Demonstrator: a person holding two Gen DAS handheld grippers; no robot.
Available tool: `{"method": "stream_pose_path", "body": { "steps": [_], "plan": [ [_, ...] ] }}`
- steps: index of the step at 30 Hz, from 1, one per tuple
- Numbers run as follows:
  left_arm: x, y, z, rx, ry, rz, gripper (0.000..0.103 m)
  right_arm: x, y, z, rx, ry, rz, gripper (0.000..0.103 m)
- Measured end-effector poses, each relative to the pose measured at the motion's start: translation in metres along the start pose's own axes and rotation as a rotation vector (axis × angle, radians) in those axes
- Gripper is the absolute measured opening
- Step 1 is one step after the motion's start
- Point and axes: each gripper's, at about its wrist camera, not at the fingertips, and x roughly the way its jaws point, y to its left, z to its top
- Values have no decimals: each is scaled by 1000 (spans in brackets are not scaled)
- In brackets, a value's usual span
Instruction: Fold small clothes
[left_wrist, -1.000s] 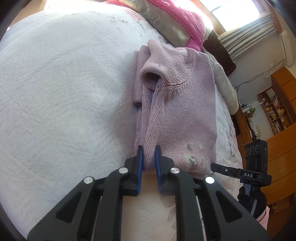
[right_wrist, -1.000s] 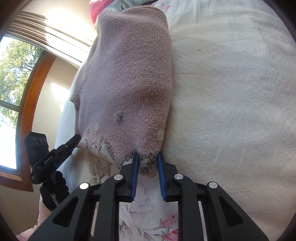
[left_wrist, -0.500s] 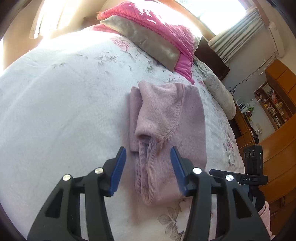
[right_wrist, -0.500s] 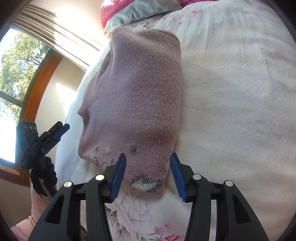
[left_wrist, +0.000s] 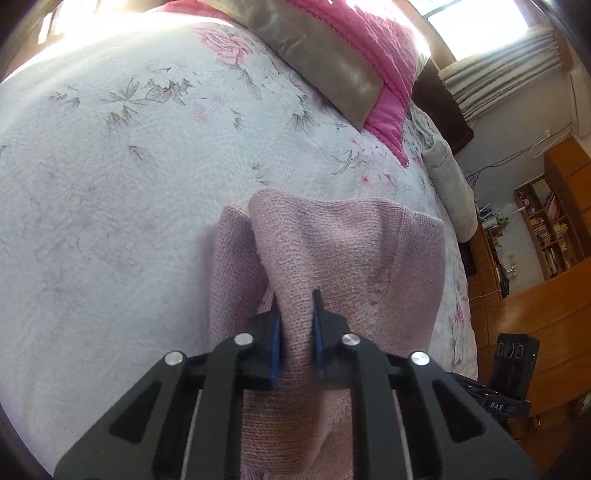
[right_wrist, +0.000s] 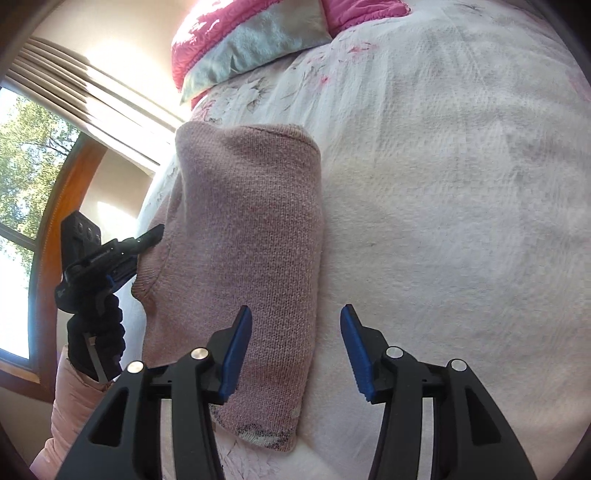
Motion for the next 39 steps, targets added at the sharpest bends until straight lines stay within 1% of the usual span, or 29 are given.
{"method": "stream_pose_path", "body": {
  "steps": [2, 5, 8, 9, 11, 12, 14, 16, 17, 18, 19, 20, 21, 22, 23, 25, 27, 30, 31, 33, 34, 36, 37, 38, 39],
  "plan": [
    [-8, 9, -7, -31, -41, 43, 9, -3, -6, 10, 17, -25, 7, 51],
    [-7, 28, -14, -60, -47, 77, 9, 2, -11, 37, 64, -46, 10, 51],
    [-7, 29, -16, -48, -60, 59, 9, 15, -8, 67, 76, -39, 45, 51],
    [-7, 26, -15, -38, -60, 65, 9, 21, -5, 77, 70, -37, 34, 52],
    [-5, 16, -14, -2, -62, 92, 9, 32, 2, 91, 54, -44, -2, 61],
    [-3, 11, -13, 17, -61, 108, 9, 36, 3, 97, 61, -45, -5, 62],
    [-1, 5, -12, 46, -60, 134, 9, 48, 2, 107, 89, -38, 22, 63],
    [0, 6, -10, 52, -58, 142, 10, 60, -1, 115, 125, -16, 56, 65],
    [0, 7, -10, 47, -57, 139, 10, 65, -3, 117, 137, -7, 77, 61],
    [0, 9, -9, 40, -56, 134, 10, 68, -4, 118, 142, -5, 107, 55],
    [-1, 12, -9, 35, -56, 130, 10, 69, -3, 119, 137, -6, 108, 52],
    [-1, 14, -8, 33, -57, 128, 11, 68, -1, 118, 119, -12, 98, 45],
    [0, 15, -9, 34, -58, 127, 11, 68, -1, 118, 108, -14, 77, 42],
    [0, 16, -8, 32, -61, 123, 11, 67, -3, 117, 120, -18, 59, 37],
    [0, 18, -9, 30, -65, 117, 12, 66, -11, 115, 160, -22, 60, 34],
    [4, 21, -10, 25, -68, 116, 13, 68, -24, 110, 224, -24, 72, 33],
    [9, 24, -11, 21, -64, 113, 13, 73, -27, 107, 222, -23, 45, 33],
    [13, 35, -10, -38, -48, 72, 15, 78, -33, 107, 264, -12, 40, 33],
    [13, 37, -9, -52, -40, 63, 15, 78, -31, 107, 254, -11, 33, 34],
    [9, 34, -7, -38, -20, 62, 17, 73, -24, 108, 208, -20, 27, 39],
    [4, 31, -6, -30, -10, 51, 19, 67, -22, 108, 193, -32, 36, 44],
    [-9, 25, -7, -14, 7, 20, 28, 53, -18, 103, 164, -49, 47, 53],
    [-17, 22, -9, 3, 17, 3, 37, 44, -16, 99, 143, -61, 64, 60],
    [-25, 20, -12, 23, 19, -9, 44, 36, -14, 94, 121, -69, 83, 65],
    [-33, 20, -17, 37, 15, -16, 46, 30, -12, 88, 104, -72, 97, 67]
  ]
}}
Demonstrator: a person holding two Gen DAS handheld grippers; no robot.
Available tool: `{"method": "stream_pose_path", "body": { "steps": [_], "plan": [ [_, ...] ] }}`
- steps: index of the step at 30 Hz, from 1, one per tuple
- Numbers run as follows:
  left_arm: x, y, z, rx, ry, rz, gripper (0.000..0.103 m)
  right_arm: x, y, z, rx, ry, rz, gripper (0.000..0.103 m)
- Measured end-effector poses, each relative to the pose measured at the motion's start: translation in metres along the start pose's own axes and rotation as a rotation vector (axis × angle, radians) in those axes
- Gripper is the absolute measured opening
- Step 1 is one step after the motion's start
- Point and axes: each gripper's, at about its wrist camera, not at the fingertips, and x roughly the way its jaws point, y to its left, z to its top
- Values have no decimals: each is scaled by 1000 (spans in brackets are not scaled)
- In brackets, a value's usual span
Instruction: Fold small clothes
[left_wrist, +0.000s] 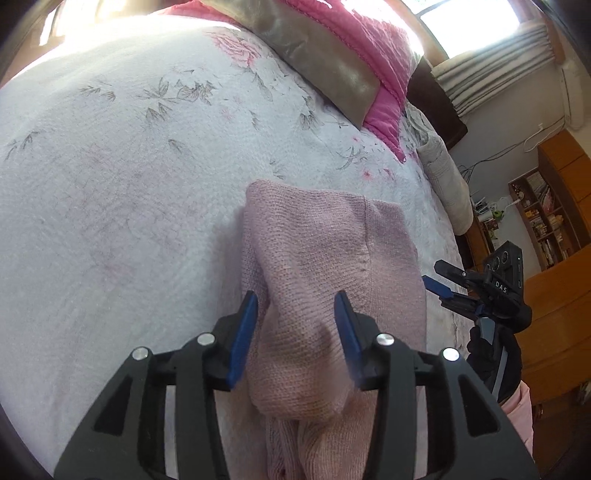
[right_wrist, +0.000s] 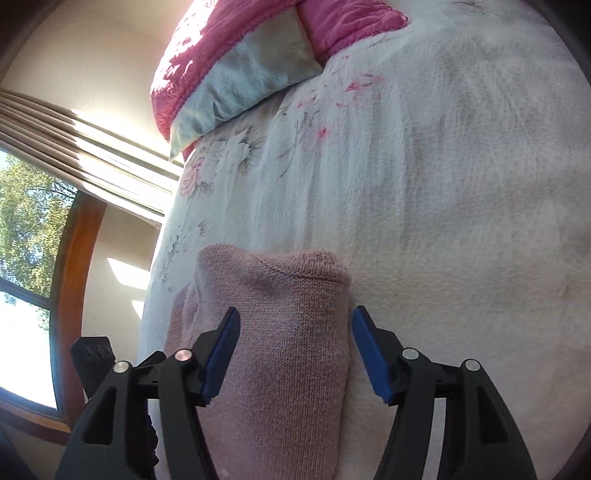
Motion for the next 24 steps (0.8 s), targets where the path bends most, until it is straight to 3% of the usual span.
{"method": "stream_pose_path", "body": {
  "steps": [2, 8, 14, 17, 19, 20, 22, 24],
  "plan": [
    [-9, 4, -10, -3, 7, -22, 59, -10, 2, -14, -29, 11, 35, 72],
    [5, 20, -29, -49, 63, -80, 59, -2, 4, -52, -70, 96, 96, 77],
    [43, 14, -20, -77, 133, -185, 61, 20, -2, -61, -42, 124, 109, 80],
    [61, 6, -14, -75, 161, -198, 73, 28, -9, -59, -16, 131, 125, 83],
    [70, 1, -11, -73, 172, -194, 76, 40, -17, -60, 11, 150, 119, 84],
    [73, -2, -10, -63, 178, -188, 79, 46, -22, -61, 31, 153, 134, 89],
    [76, -8, -12, -47, 175, -175, 79, 49, -24, -64, 35, 134, 149, 91],
    [76, -14, -16, -27, 171, -172, 76, 51, -17, -67, 11, 131, 163, 84]
  ]
}}
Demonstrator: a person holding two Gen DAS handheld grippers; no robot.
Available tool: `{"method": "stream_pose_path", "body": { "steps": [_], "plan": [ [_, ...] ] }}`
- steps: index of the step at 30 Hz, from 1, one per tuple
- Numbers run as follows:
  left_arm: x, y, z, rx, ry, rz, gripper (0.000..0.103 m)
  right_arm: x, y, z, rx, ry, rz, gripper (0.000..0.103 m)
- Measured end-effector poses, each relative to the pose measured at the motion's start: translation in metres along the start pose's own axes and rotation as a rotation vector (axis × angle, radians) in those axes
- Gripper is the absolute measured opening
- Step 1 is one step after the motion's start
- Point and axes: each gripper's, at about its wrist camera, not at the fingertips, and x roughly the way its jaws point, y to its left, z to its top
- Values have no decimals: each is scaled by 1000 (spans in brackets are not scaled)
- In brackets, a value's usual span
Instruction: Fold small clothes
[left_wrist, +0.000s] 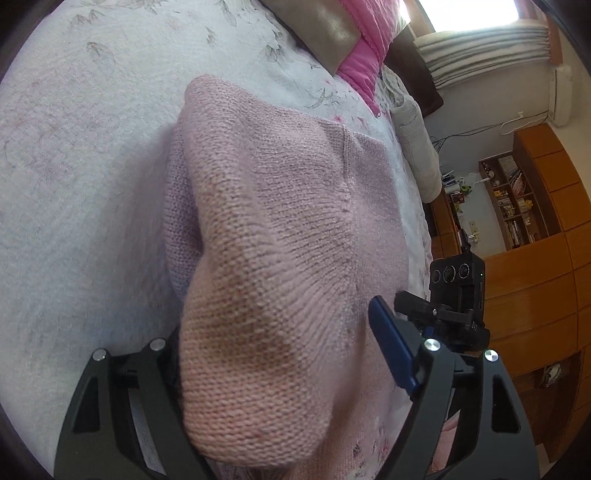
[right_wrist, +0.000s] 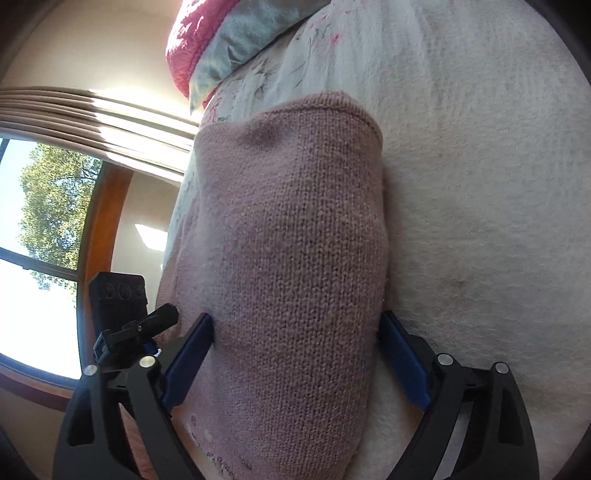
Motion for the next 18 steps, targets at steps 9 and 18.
{"method": "stream_pose_path", "body": {
  "steps": [9, 18],
  "plan": [
    [-22, -10, -32, -94, -62, -220, 35, -43, 32, -31, -78, -43, 39, 52],
    [-2, -97, -106, -93, 54, -317, 35, -162, 15, -106, 0, -53, 71, 52]
  ]
}}
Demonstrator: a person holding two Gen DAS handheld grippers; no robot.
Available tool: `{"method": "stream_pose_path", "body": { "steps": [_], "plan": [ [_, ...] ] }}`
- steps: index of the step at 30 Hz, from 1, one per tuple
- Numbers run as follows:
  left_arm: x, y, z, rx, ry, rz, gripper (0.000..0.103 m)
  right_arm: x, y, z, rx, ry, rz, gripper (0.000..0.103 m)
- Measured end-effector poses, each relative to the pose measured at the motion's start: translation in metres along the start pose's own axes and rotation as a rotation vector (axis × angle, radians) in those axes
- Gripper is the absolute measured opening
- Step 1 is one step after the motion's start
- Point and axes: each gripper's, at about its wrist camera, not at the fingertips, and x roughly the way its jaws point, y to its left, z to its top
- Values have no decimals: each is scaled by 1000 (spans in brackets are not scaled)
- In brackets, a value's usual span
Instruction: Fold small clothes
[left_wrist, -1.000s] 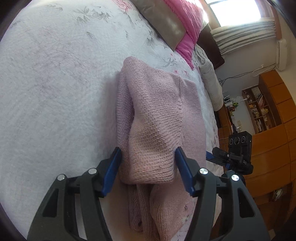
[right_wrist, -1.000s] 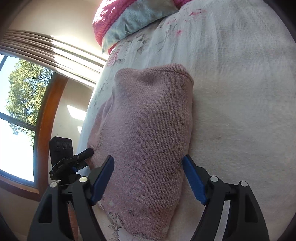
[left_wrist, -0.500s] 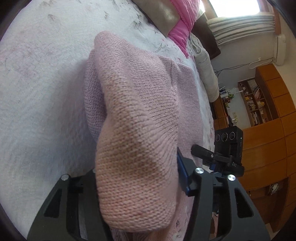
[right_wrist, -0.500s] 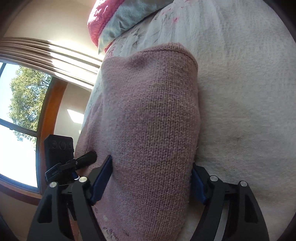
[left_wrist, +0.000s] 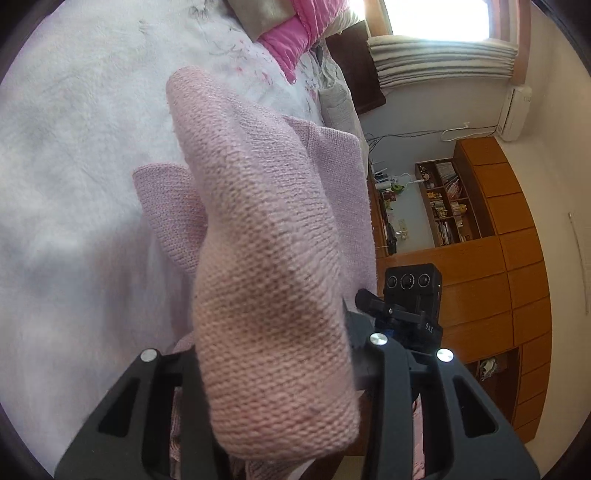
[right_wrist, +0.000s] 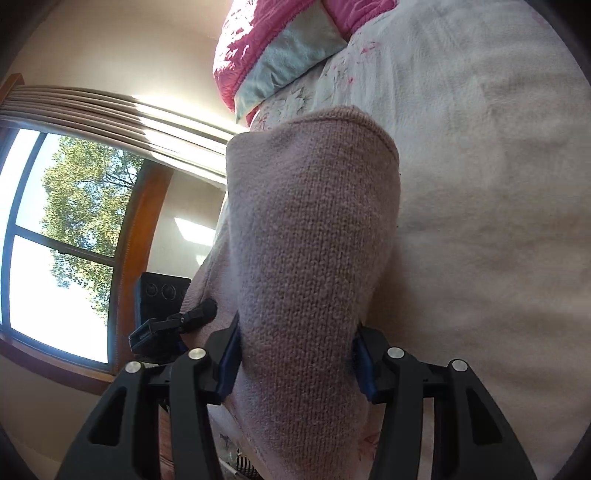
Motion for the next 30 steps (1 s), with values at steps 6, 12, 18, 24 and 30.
{"method": "stream_pose_path", "body": {
  "steps": [6, 12, 18, 24, 30],
  "plan": [
    [62, -10, -49, 9, 75, 47, 35, -44, -50, -38, 94, 42, -92, 52],
    [93, 7, -52, 140, 15, 171, 40, -25, -96, -43, 88, -34, -144, 59],
    [84, 10, -51, 117, 30, 189, 45, -24, -100, -61, 105, -84, -126, 73],
    [20, -12, -74, 228, -87, 301, 53, -53, -80, -114, 57, -101, -158, 84],
    [-5, -28, -116, 318, -128, 334, 53, -38, -77, -166, 30, -44, -261, 84]
  ]
}}
